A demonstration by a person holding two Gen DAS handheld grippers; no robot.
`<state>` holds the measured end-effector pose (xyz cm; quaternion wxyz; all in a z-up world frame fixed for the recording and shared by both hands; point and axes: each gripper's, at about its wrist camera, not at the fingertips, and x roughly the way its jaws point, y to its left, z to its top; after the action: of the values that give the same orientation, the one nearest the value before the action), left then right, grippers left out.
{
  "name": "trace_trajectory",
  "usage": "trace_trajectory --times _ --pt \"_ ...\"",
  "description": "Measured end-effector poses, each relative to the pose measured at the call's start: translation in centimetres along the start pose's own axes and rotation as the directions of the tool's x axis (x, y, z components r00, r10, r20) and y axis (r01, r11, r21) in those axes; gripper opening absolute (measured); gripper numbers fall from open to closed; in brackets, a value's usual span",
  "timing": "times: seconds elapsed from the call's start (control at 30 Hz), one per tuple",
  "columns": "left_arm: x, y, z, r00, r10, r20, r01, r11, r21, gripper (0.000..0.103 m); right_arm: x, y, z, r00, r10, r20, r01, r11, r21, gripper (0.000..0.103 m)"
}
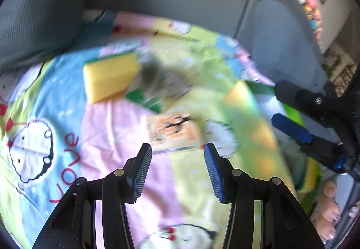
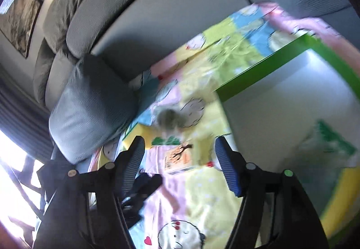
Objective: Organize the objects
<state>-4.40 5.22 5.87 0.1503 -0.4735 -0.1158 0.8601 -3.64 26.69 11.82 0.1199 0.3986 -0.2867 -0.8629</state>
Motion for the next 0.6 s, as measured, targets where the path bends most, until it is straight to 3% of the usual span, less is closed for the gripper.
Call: trace_trajectory --times 0.13,0.17,0.2,0.33,0.47,0.6 --pt "1.4 1.5 -0.3 0.999 0.032 -0.035 -0.033 0.998 -0.051 0.05 4.8 0.9 -0.2 0.993 -0.062 -0.102 0.06 0.998 -0.022 0.061" --pt "1.6 1.7 -0.4 0.999 0.03 -0.038 -0.032 0.998 -0.055 0.05 5.7 1.3 -0.3 0.989 -0.103 -0.105 0.098 0.994 -0.052 0.056" --pt "1.9 1.8 -0.4 0.999 0.035 -0.042 -0.037 0.998 -0.055 0.05 6.2 1.7 -0.4 0.986 -0.125 -0.106 0.117 0.99 -0.079 0.058" --pt "2.5 1.9 -0.5 0.997 0.064 -0.051 -0.066 0.997 -0.051 0.05 8.9 1.7 -1.0 0.978 -0.112 -0.176 0.098 0.991 -0.087 0.058" --pt "2.9 2.1 -0.6 0.998 0.037 -0.06 -0.041 0.997 -0.062 0.051 11.3 0.6 -1.3 0.96 -0.168 -0.225 0.154 0.985 -0.078 0.058" --pt "3.3 2.5 -0.4 0.998 0.018 -0.056 -0.022 0.997 -0.07 0.051 12.3 -0.4 -1.6 0.952 -0.162 -0.259 0.155 0.987 -0.049 0.058"
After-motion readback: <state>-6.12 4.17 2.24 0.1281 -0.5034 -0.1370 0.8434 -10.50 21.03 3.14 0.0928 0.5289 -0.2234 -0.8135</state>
